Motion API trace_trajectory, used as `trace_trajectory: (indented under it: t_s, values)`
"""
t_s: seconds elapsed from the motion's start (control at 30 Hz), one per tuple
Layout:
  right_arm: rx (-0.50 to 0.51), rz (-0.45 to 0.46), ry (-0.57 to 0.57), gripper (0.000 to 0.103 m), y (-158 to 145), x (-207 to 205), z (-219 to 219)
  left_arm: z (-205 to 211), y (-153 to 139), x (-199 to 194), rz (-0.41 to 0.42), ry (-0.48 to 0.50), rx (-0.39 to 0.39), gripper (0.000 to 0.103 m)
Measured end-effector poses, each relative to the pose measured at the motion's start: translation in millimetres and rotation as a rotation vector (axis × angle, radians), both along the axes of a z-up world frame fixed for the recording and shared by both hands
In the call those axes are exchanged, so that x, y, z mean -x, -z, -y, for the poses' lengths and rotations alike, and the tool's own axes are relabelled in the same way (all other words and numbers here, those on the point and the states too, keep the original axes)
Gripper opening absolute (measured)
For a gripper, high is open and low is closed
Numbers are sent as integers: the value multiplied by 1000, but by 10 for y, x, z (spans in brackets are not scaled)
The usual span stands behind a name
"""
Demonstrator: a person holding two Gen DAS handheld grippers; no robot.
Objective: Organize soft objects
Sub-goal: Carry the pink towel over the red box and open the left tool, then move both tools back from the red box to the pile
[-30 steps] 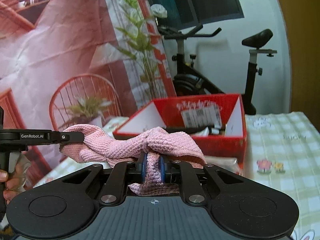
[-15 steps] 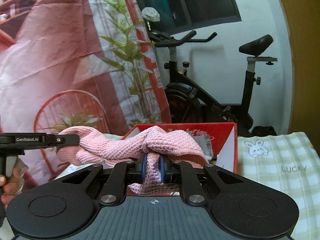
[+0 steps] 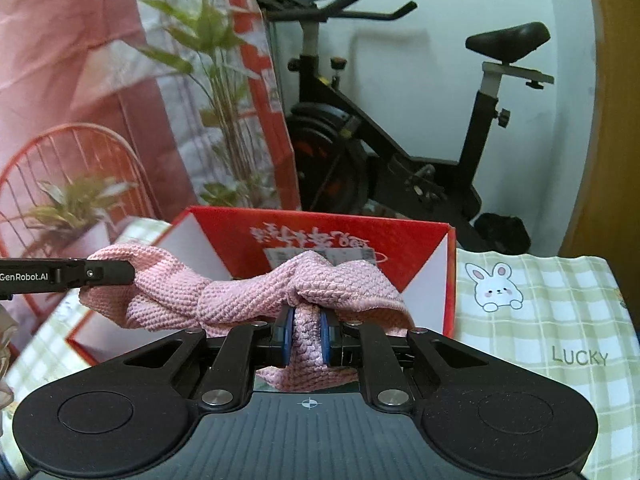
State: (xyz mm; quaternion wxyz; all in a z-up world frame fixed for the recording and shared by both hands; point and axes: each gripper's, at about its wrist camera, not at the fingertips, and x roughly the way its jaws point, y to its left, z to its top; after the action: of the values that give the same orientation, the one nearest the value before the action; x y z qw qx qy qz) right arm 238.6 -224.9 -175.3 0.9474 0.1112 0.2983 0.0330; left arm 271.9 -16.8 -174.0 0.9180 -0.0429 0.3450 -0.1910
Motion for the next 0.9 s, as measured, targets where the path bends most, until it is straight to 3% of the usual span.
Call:
trace_trajectory:
  t_s: [0.33, 0.4, 0.5, 0.57, 0.7, 0.77, 0.83, 0.9]
  values:
    - [33, -63, -1, 13, 124, -281, 62, 112, 151, -213, -46, 19, -57, 15]
    - [34, -71, 1, 17, 144, -293, 68, 118, 162, -236, -50, 31, -60, 17]
    - [38, -74, 0, 26, 152, -286, 76, 122, 147, -238, -43, 49, -58, 27]
    - [40, -66, 1, 29, 132, -269, 77, 129, 122, -218, -33, 61, -60, 44]
    - [60, -40, 2, 49, 49, -193, 72, 149, 36, -144, -2, 76, -73, 65]
    - [61, -21, 9, 59, -1, -139, 76, 158, -23, -90, 13, 82, -80, 82]
    - [67, -6, 26, 69, -61, -81, 68, 156, -87, -19, 37, 88, -87, 92]
    - [77, 2, 35, 82, -119, -23, 56, 147, -156, 57, 59, 96, -96, 95]
